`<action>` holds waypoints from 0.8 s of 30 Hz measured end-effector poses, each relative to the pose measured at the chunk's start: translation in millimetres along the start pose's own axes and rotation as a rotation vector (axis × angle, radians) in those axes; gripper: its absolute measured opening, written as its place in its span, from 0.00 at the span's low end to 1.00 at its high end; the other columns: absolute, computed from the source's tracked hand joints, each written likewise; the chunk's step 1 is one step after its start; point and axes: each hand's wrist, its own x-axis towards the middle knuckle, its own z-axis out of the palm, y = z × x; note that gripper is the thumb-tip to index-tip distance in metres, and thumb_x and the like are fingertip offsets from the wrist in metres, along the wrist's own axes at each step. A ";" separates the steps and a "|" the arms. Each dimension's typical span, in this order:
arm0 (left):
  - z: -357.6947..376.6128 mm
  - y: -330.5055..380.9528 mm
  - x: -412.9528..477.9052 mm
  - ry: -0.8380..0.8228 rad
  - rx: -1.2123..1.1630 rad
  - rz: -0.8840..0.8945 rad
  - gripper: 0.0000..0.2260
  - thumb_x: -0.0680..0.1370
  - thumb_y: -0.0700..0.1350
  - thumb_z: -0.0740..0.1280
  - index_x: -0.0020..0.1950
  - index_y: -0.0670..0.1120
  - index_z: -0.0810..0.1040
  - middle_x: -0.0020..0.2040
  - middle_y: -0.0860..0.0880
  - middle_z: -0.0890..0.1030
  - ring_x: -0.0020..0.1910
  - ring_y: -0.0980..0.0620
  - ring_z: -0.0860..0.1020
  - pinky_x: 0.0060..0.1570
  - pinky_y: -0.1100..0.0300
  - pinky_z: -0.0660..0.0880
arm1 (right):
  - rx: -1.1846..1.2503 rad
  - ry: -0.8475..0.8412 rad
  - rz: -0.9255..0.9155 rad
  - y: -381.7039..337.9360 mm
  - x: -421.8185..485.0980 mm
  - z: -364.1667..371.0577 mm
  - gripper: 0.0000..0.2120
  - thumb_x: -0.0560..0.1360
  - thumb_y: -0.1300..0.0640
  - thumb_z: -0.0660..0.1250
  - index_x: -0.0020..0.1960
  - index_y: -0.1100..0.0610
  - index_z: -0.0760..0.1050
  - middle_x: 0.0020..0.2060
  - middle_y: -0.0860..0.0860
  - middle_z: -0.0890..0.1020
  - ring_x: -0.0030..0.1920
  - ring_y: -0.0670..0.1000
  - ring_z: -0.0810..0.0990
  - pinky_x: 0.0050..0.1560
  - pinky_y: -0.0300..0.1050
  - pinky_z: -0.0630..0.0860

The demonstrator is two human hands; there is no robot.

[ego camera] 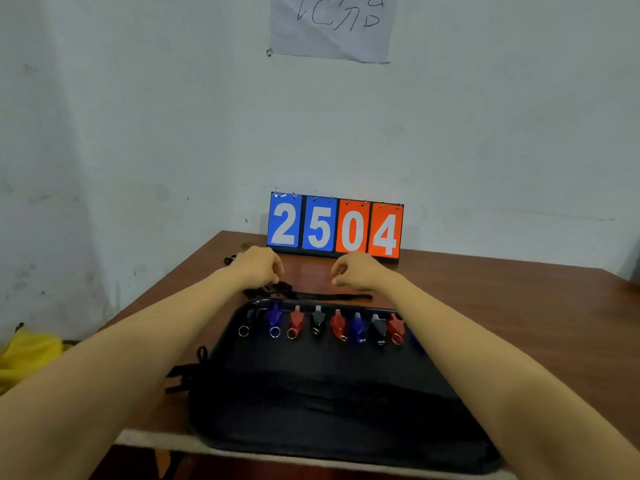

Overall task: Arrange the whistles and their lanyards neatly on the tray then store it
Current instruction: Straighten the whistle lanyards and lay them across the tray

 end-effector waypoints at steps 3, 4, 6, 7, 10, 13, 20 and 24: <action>4.8 -11.6 14.5 -0.074 -0.041 -0.025 0.12 0.73 0.42 0.71 0.56 0.45 0.80 0.56 0.48 0.81 0.56 0.49 0.77 0.59 0.57 0.73 | -0.041 -0.111 0.014 2.0 22.5 10.5 0.15 0.74 0.55 0.69 0.59 0.57 0.77 0.59 0.52 0.79 0.58 0.52 0.76 0.61 0.46 0.73; 7.2 -13.8 17.1 -0.099 -0.055 -0.023 0.12 0.73 0.42 0.71 0.56 0.45 0.80 0.55 0.47 0.80 0.55 0.49 0.77 0.59 0.58 0.72 | -0.049 -0.146 0.023 2.2 27.5 14.0 0.15 0.73 0.54 0.69 0.59 0.56 0.77 0.59 0.52 0.78 0.59 0.52 0.76 0.61 0.46 0.72; 13.9 -15.8 21.1 -0.132 -0.050 -0.005 0.11 0.73 0.46 0.72 0.54 0.46 0.81 0.53 0.49 0.80 0.55 0.50 0.76 0.59 0.56 0.72 | -0.045 -0.184 0.029 3.3 35.4 21.0 0.16 0.73 0.53 0.70 0.59 0.56 0.77 0.58 0.51 0.78 0.58 0.52 0.76 0.59 0.46 0.72; 17.5 -16.8 22.8 -0.140 -0.025 0.000 0.10 0.73 0.48 0.72 0.52 0.48 0.81 0.52 0.50 0.81 0.54 0.51 0.76 0.60 0.55 0.72 | -0.047 -0.187 0.024 4.0 38.3 24.6 0.15 0.73 0.53 0.70 0.58 0.57 0.78 0.56 0.51 0.79 0.57 0.52 0.76 0.58 0.45 0.72; 28.8 -21.1 26.5 -0.134 0.047 -0.017 0.08 0.74 0.51 0.70 0.48 0.50 0.82 0.47 0.53 0.80 0.53 0.51 0.74 0.60 0.51 0.70 | -0.042 -0.166 0.023 6.3 44.3 37.0 0.06 0.74 0.57 0.69 0.50 0.58 0.78 0.50 0.51 0.78 0.53 0.52 0.76 0.55 0.46 0.73; 30.3 -20.1 27.6 -0.045 0.040 -0.030 0.06 0.75 0.52 0.67 0.47 0.50 0.81 0.46 0.54 0.80 0.54 0.51 0.74 0.61 0.49 0.65 | -0.045 -0.097 0.053 8.9 46.5 43.9 0.09 0.76 0.59 0.64 0.37 0.52 0.73 0.52 0.53 0.81 0.55 0.55 0.78 0.61 0.54 0.73; -4.5 -9.0 18.4 0.178 -0.086 -0.074 0.07 0.77 0.52 0.65 0.50 0.50 0.78 0.46 0.53 0.76 0.54 0.49 0.75 0.62 0.49 0.67 | 0.488 0.383 0.116 12.7 34.8 -6.4 0.05 0.80 0.59 0.58 0.51 0.59 0.72 0.49 0.53 0.79 0.46 0.47 0.74 0.35 0.33 0.67; -15.9 -11.2 7.2 0.172 -0.260 -0.049 0.06 0.77 0.50 0.66 0.47 0.49 0.79 0.47 0.50 0.79 0.51 0.48 0.77 0.58 0.49 0.73 | 0.586 0.558 0.175 27.1 23.2 -32.2 0.05 0.80 0.60 0.58 0.51 0.59 0.72 0.48 0.55 0.80 0.48 0.52 0.76 0.32 0.36 0.66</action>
